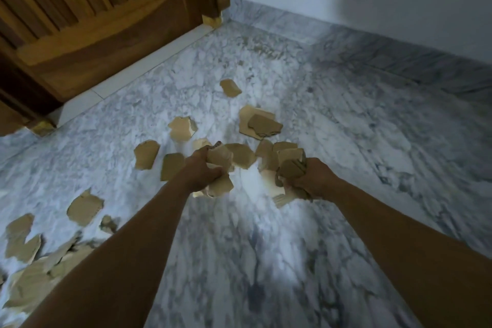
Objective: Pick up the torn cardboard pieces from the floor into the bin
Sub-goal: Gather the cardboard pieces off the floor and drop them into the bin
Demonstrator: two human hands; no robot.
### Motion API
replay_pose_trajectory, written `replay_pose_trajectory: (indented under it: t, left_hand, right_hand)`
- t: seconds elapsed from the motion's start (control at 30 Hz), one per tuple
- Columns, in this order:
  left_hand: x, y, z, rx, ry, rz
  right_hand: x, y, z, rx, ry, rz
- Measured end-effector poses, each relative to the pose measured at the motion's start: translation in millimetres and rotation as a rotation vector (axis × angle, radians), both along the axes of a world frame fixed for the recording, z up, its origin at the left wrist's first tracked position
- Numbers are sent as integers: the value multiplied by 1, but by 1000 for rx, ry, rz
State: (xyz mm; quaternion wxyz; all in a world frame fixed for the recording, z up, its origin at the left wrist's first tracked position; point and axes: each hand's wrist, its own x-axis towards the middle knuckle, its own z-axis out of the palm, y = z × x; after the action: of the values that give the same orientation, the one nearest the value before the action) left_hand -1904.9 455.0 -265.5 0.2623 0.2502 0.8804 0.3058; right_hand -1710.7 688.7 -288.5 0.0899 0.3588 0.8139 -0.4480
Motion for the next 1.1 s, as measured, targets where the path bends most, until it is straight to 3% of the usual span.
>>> replay_pose_trajectory:
  t: [0.23, 0.6, 0.7, 0.87, 1.0, 1.1]
  left_hand:
    - [-12, 56, 14, -41, 45, -84]
    - [-69, 95, -73, -215, 74, -388]
    - [-76, 95, -89, -219, 81, -422]
    - [-82, 95, -97, -318, 158, -449]
    - [-80, 90, -95, -448, 357, -468]
    - [-81, 85, -100, -342, 289, -436]
  right_hand:
    - [-13, 13, -10, -46, -92, 47]
    - [-33, -20, -82, 127, -202, -58]
    - [-35, -25, -81, 121, -207, -77]
    - [-33, -23, -71, -51, -262, -78]
    - [-34, -7, -39, -110, -209, -6]
    - [-53, 21, -19, -30, -164, -44]
